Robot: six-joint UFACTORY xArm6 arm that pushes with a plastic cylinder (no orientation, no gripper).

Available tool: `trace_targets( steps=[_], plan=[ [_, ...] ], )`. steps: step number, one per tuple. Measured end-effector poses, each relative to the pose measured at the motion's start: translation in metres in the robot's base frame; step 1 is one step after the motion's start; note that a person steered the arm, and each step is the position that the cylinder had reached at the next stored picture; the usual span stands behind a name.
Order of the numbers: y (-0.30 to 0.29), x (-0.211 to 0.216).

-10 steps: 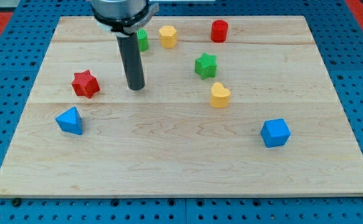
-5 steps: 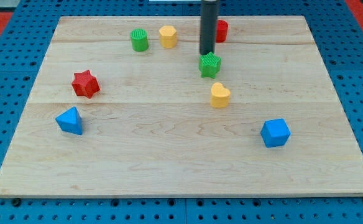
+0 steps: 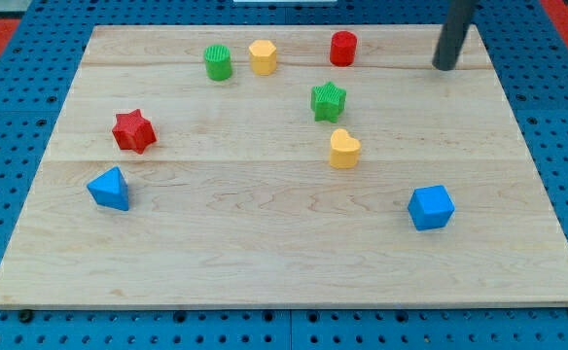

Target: Move the blue cube slightly to the bottom of the yellow heart

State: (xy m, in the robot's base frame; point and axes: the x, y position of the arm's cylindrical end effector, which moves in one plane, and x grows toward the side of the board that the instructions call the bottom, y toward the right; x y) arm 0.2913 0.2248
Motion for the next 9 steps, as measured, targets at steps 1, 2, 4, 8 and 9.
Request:
trace_targets(
  steps=[1, 2, 4, 8, 9],
  plan=[
    [-0.006, 0.052],
    [-0.034, 0.109],
    [-0.027, 0.205],
    [-0.092, 0.230],
    [-0.106, 0.231]
  ],
)
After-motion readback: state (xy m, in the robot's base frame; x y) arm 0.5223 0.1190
